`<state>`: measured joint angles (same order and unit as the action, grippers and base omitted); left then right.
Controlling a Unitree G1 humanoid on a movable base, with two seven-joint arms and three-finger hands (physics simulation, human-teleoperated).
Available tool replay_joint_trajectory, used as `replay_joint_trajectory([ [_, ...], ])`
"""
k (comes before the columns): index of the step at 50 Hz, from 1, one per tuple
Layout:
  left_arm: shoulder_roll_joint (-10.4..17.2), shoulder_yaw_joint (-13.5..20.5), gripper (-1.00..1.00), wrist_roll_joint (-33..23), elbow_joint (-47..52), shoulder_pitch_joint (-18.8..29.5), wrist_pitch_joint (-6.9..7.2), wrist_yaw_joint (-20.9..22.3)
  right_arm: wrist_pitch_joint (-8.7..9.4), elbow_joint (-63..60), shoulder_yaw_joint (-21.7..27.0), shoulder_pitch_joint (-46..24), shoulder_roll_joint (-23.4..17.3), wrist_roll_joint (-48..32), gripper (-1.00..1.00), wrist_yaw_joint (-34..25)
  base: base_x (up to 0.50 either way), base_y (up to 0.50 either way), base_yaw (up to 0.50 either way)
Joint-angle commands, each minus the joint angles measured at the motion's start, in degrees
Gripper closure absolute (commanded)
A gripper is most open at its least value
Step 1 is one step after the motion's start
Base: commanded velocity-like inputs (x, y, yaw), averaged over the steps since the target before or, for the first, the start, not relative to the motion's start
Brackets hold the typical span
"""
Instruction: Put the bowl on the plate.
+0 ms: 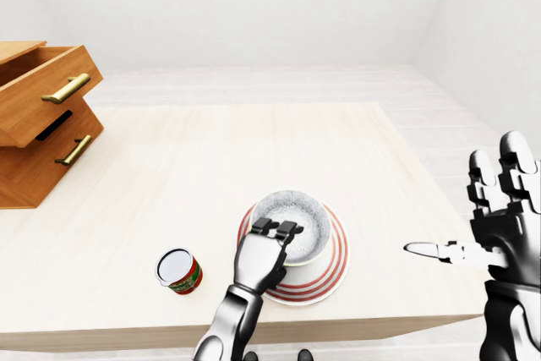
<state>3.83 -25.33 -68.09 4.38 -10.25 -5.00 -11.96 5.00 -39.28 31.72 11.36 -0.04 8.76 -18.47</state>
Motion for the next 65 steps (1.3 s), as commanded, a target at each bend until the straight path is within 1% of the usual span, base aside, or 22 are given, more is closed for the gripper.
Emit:
replay_joint_trajectory([
  [1, 0.18, 1.35, -0.24, 3.73, 2.66, -1.44, 0.0, 2.31, 0.0, 0.35, -0.92, -0.27, -0.25, -0.22, -1.0, 0.73, 0.0, 0.0, 0.0],
  [2, 0.09, 1.44, -0.19, 3.85, 2.79, -1.33, 0.0, 2.49, 0.0, 0.39, -0.93, -0.33, -0.32, -0.2, -1.0, 0.77, 0.0, 0.0, 0.0],
  [9, -0.18, 1.67, -0.22, 4.57, 4.52, -1.29, 0.0, 3.9, 0.0, 0.57, -0.85, -0.27, -0.47, 0.04, -1.0, 0.79, 0.0, 0.0, 0.0],
  [17, -0.02, 1.11, -0.24, 5.31, 7.66, -2.34, 0.0, 5.61, 0.0, 0.54, -0.64, 0.07, -0.33, 0.21, -1.0, 0.6, 0.0, 0.0, 0.0],
  [25, 0.21, 0.58, -0.25, 6.87, 12.66, -3.14, 0.0, 8.67, 0.0, -0.17, -0.06, 0.26, -0.25, 0.66, -1.0, 0.38, 0.0, 0.0, 0.0],
  [29, 0.08, 0.24, -0.25, 8.45, 16.79, -4.11, 0.0, 11.67, 0.0, -0.21, -0.14, 0.32, -0.12, 0.44, -1.0, 0.32, 0.0, 0.0, 0.0],
  [34, 0.81, -0.62, -0.28, 9.61, 21.67, -5.27, 0.0, 13.64, 0.0, -0.12, -0.17, 0.24, -0.09, 0.41, -1.0, 0.31, 0.0, 0.0, 0.0],
  [36, 1.06, -0.69, -0.29, 9.76, 22.17, -5.22, 0.0, 13.68, 0.0, -0.16, -0.14, 0.23, -0.1, 0.42, -1.0, 0.33, 0.0, 0.0, 0.0],
  [43, 0.95, -0.66, -0.33, 11.92, 27.01, -4.88, 0.0, 16.96, 0.0, 0.1, -0.4, 0.13, -0.05, 0.22, -1.0, 0.42, 0.0, 0.0, 0.0],
  [57, 1.09, -0.13, -0.37, 14.1, 32.57, -4.29, 0.0, 20.35, 0.0, -0.18, -0.59, 0.3, 0.01, 0.16, -1.0, 0.45, 0.0, 0.0, 0.0],
  [62, 0.48, 0.27, -0.4, 15.68, 36.14, -3.94, 0.0, 23.48, 0.0, -0.8, -0.3, 0.43, 0.02, 0.42, -1.0, 0.37, 0.0, 0.0, 0.0],
  [65, 0.31, 0.91, -0.42, 16.68, 37.68, -3.28, 0.0, 24.63, 0.0, -0.93, -0.46, 0.37, 0.03, 0.2, -1.0, 0.36, 0.0, 0.0, 0.0],
])
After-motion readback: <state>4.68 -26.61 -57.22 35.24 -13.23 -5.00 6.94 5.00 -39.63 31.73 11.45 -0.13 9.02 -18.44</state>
